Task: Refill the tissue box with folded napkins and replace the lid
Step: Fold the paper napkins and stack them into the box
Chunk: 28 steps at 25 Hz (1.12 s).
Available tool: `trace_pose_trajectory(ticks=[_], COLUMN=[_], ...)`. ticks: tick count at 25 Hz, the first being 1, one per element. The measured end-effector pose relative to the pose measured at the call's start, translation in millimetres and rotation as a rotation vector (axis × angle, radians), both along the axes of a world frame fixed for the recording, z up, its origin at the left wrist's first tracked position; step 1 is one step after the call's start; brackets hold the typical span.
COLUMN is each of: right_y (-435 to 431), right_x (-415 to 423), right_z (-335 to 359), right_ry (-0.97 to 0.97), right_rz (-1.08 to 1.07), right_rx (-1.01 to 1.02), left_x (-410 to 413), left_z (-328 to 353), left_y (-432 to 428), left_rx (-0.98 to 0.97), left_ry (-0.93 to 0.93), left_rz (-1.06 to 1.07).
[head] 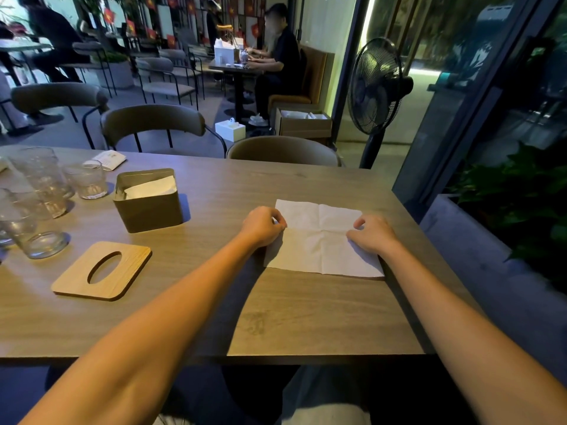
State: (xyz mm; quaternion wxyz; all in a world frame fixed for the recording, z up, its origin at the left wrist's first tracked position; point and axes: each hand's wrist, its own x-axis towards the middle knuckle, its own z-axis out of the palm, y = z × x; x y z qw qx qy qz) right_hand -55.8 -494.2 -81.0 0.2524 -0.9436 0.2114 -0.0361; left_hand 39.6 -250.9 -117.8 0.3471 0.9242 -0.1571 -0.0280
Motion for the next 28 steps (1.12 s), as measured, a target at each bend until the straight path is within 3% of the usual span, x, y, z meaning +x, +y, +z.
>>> trace_pose_trajectory(ticks=[9,14,16,19,22,28], right_y=[-9.0,-6.9,-5.8,-3.7,2.9,25.8], right_x=[-0.2,-1.0,-0.4,0.5,1.0,0.9], right_z=[4.9,5.6,8.4,14.3,20.2,33.8], right_ry=[-0.131,-0.142,-0.127,-0.099,-0.093,-0.253], right_rz=[-0.199,-0.215,-0.203,-0.182,-0.138,0.029], right_rx=[0.218,0.301,0.327,0.352,0.364,0.445], left_x=[-8.0,-11.8,-20.5,-43.6,-57.2,-55.7], left_z=[0.7,5.9,5.2,5.1,2.7,0.6], left_y=[13.2,19.1,19.7,10.6,-2.5,-2.5], left_rx=[0.086,0.080,0.135,0.264,0.433,0.517], left_ry=[-0.119,-0.049,-0.204,-0.378,-0.322,-0.232], left_rz=[-0.022,-0.062,-0.067,-0.262,-0.398,-0.452])
